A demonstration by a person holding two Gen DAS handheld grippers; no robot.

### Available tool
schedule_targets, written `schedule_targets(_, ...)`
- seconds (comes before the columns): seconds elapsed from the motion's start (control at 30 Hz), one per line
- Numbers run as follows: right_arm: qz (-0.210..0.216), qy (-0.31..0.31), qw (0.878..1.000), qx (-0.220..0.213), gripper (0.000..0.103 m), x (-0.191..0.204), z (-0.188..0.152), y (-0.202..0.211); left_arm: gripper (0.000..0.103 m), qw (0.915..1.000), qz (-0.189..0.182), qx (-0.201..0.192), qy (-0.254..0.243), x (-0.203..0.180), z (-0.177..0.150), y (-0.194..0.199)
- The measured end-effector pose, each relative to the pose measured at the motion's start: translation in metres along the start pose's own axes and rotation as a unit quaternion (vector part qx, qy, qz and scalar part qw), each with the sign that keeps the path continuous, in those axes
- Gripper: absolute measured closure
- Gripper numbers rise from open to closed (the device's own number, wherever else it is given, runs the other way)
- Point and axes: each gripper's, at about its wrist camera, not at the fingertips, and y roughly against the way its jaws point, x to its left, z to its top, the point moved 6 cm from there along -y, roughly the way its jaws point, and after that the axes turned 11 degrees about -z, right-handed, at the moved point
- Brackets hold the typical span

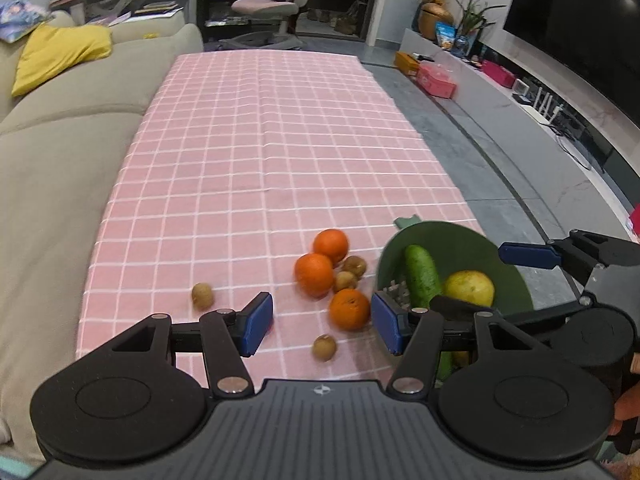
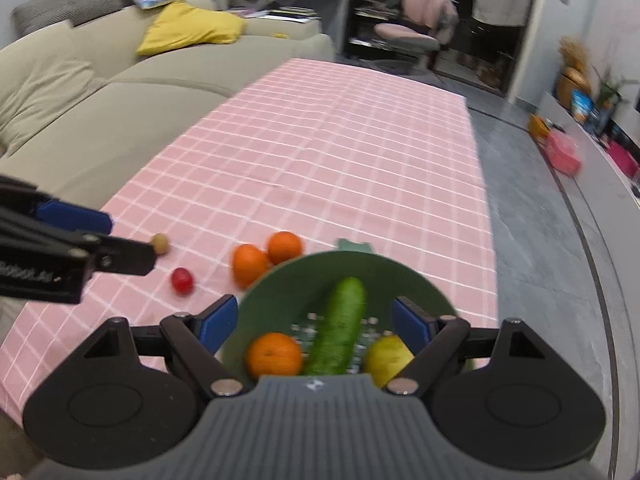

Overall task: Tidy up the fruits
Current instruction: 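Open both tools and lift them out of the colander toward the loose fruit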

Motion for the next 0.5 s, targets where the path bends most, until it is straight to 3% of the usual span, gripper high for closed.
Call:
schedule_targets(0.2,0.036,0.041,0.998,-0.013,0.024,0.029,0.001,0.004,0.036,0.9994,-0.010,0.017,0.029,0.019,-0.011,0.004)
schedule_targets(0.37,0.064,0.094,0.993,-0.022,0.032,0.050,0.001,0.002,0.036,0.9985,-0.017,0.040,0.034,0.031,-0.022,0.000)
schedule_targets(0.5,0.084,0.132,0.987,-0.021,0.044,0.062,0.001,-0.002,0.036,0.9966,-0.026,0.058,0.053,0.043,-0.029,-0.006)
